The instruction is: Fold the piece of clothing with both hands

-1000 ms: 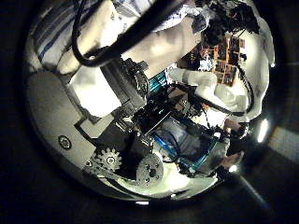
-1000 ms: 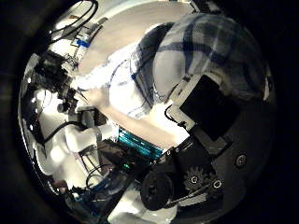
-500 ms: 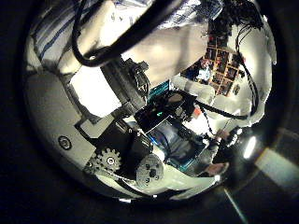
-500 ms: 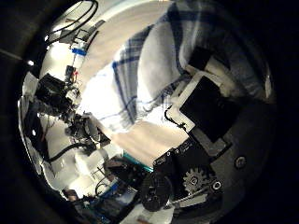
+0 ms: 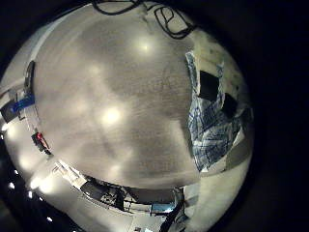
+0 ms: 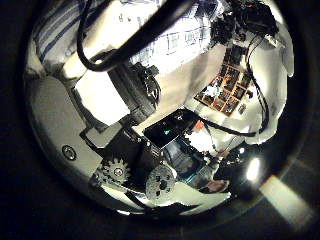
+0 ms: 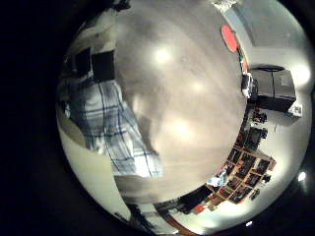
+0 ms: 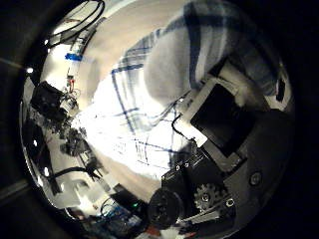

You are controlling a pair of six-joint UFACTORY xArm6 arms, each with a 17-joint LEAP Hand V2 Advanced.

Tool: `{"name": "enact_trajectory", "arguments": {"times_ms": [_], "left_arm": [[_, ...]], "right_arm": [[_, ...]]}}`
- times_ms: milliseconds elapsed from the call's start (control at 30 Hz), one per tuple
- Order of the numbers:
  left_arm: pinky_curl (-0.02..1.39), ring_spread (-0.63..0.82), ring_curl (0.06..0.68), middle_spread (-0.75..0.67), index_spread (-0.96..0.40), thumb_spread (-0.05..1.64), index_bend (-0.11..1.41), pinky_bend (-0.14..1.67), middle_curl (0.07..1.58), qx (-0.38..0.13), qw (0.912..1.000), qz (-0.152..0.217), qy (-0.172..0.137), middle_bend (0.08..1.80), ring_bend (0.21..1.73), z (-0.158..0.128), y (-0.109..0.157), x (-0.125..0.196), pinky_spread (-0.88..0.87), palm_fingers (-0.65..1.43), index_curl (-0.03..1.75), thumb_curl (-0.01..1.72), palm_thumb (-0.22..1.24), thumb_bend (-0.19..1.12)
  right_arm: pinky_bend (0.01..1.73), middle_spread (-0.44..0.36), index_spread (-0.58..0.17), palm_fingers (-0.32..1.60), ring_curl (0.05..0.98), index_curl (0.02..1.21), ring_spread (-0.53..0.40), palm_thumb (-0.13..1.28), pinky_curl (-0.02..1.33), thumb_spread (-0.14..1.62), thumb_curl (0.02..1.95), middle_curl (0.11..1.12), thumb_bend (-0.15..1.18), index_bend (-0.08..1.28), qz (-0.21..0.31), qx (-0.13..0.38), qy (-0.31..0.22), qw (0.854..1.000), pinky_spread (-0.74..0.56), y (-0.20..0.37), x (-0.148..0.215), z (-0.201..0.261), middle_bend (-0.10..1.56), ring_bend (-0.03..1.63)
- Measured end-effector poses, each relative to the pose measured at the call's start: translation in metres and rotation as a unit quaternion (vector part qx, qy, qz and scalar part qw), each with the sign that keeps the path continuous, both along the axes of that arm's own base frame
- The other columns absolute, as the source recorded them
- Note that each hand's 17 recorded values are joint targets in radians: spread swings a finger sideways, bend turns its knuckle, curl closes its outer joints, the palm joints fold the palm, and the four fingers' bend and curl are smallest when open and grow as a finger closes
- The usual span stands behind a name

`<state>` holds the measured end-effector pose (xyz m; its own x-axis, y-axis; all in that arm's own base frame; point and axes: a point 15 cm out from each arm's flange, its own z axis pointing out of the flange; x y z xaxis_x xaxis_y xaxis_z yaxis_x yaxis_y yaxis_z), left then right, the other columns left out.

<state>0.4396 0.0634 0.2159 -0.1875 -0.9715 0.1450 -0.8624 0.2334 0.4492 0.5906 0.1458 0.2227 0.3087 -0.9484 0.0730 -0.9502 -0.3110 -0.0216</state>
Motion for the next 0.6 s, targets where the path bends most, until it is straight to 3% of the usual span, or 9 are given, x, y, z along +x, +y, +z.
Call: {"name": "enact_trajectory", "arguments": {"times_ms": [33, 100, 133, 267, 433, 500, 600], "left_arm": [[0.91, -0.45, 0.521, -0.46, -0.71, 1.30, 0.44, 0.56, 0.83, -0.002, 1.0000, 0.007, -0.001, 1.01, 1.16, -0.001, 0.002, 0.002, -0.75, 0.70, 1.11, 0.39, 0.53, -0.03], [0.93, -0.43, 0.517, -0.45, -0.68, 1.29, 0.40, 0.56, 0.82, -0.012, 0.9996, 0.023, -0.009, 0.95, 1.12, -0.002, 0.006, 0.006, -0.73, 0.56, 1.10, 0.38, 0.52, -0.02], [0.94, -0.42, 0.515, -0.41, -0.65, 1.29, 0.36, 0.59, 0.80, -0.017, 0.9993, 0.030, -0.014, 0.85, 1.12, -0.002, 0.006, 0.009, -0.72, 0.45, 1.08, 0.38, 0.51, -0.02], [0.97, -0.36, 0.490, -0.32, -0.55, 1.30, 0.32, 0.61, 0.73, -0.020, 0.9974, 0.063, -0.030, 0.63, 1.09, 0.007, 0.017, 0.015, -0.67, 0.32, 1.05, 0.37, 0.49, -0.01], [0.99, -0.18, 0.461, -0.08, -0.38, 1.31, 0.29, 0.52, 0.63, -0.017, 0.9951, 0.071, -0.067, 0.37, 0.99, 0.041, 0.019, 0.019, -0.48, 0.06, 0.98, 0.36, 0.49, -0.01], [0.98, -0.10, 0.442, 0.01, -0.31, 1.31, 0.27, 0.45, 0.59, -0.016, 0.9938, 0.071, -0.085, 0.33, 0.95, 0.058, 0.018, 0.016, -0.38, 0.02, 0.94, 0.36, 0.48, -0.01], [0.95, 0.00, 0.408, 0.10, -0.22, 1.31, 0.24, 0.38, 0.54, -0.019, 0.9919, 0.069, -0.105, 0.29, 0.89, 0.079, 0.012, 0.008, -0.23, 0.01, 0.88, 0.35, 0.47, -0.01]], "right_arm": [[1.33, -0.201, -0.327, 0.55, 0.699, 0.79, -0.236, 0.72, 0.74, 1.18, 0.63, 0.80, -0.03, 0.58, -0.005, 0.003, -0.007, 1.000, -0.34, -0.005, 0.005, 0.001, 1.01, 1.40], [1.35, -0.215, -0.361, 0.38, 0.671, 0.72, -0.251, 0.69, 0.72, 1.21, 0.60, 0.76, -0.03, 0.39, -0.013, 0.010, -0.027, 1.000, -0.40, -0.012, 0.016, 0.009, 0.91, 1.39], [1.34, -0.230, -0.377, 0.34, 0.654, 0.68, -0.258, 0.67, 0.70, 1.23, 0.58, 0.74, -0.03, 0.34, -0.019, 0.015, -0.044, 0.999, -0.40, -0.019, 0.024, 0.018, 0.87, 1.36], [1.22, -0.268, -0.430, 0.24, 0.589, 0.59, -0.248, 0.60, 0.65, 1.26, 0.52, 0.67, -0.03, 0.28, -0.049, 0.031, -0.095, 0.994, -0.31, -0.053, 0.038, 0.066, 0.75, 1.26], [1.14, -0.254, -0.451, 0.34, 0.533, 0.54, -0.251, 0.52, 0.59, 1.27, 0.46, 0.63, -0.03, 0.27, -0.090, 0.045, -0.125, 0.987, -0.25, -0.105, 0.034, 0.118, 0.70, 1.21], [1.12, -0.244, -0.449, 0.36, 0.525, 0.53, -0.251, 0.48, 0.58, 1.27, 0.44, 0.62, -0.04, 0.27, -0.098, 0.043, -0.122, 0.987, -0.24, -0.125, 0.025, 0.130, 0.70, 1.20], [1.07, -0.227, -0.426, 0.37, 0.512, 0.53, -0.254, 0.39, 0.56, 1.24, 0.41, 0.62, -0.04, 0.27, -0.108, 0.035, -0.076, 0.991, -0.22, -0.147, 0.001, 0.124, 0.71, 1.17]]}}
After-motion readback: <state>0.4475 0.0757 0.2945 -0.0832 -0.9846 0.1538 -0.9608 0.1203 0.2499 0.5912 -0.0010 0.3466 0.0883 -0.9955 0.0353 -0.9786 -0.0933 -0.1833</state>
